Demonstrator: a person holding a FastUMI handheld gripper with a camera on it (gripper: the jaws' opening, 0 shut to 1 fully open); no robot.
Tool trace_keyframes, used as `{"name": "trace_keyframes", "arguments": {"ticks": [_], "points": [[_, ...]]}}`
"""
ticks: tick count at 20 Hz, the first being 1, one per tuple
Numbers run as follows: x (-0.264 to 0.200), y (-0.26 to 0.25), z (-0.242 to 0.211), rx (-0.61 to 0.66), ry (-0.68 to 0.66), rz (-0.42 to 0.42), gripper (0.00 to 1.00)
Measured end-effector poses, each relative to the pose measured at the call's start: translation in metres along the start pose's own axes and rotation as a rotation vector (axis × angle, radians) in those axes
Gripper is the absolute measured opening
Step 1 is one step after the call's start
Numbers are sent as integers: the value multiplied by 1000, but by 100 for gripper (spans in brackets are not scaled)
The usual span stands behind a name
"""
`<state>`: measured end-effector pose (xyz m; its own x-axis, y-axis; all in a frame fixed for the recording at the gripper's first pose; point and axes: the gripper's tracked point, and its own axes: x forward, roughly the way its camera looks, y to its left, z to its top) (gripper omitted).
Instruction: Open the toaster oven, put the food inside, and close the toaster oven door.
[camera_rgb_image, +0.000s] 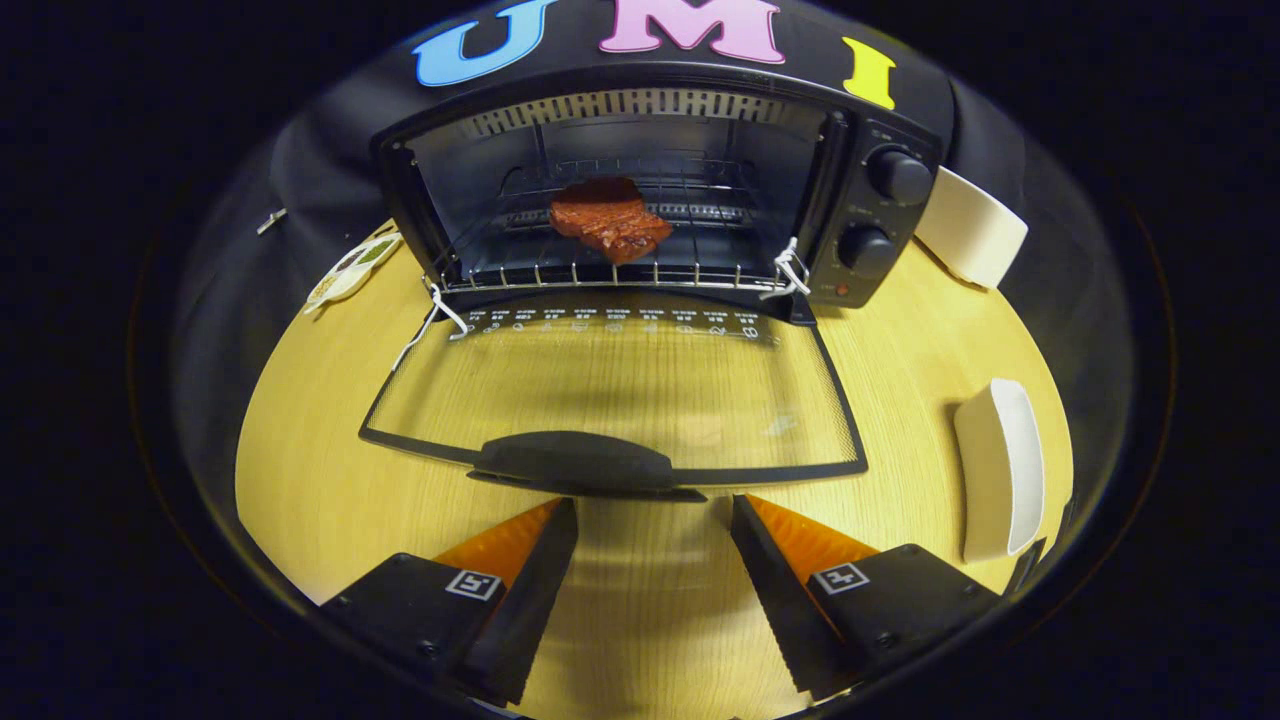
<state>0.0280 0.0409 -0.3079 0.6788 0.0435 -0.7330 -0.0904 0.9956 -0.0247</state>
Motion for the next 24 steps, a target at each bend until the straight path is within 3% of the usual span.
{"name": "trace_keyframes", "arguments": {"ticks": [11,18,24], "points": [[-22,5,23,-136,-100,52,95],[-60,7,60,-64,-239,111,95],[-73,10,113,-44,-350,113,96]]}}
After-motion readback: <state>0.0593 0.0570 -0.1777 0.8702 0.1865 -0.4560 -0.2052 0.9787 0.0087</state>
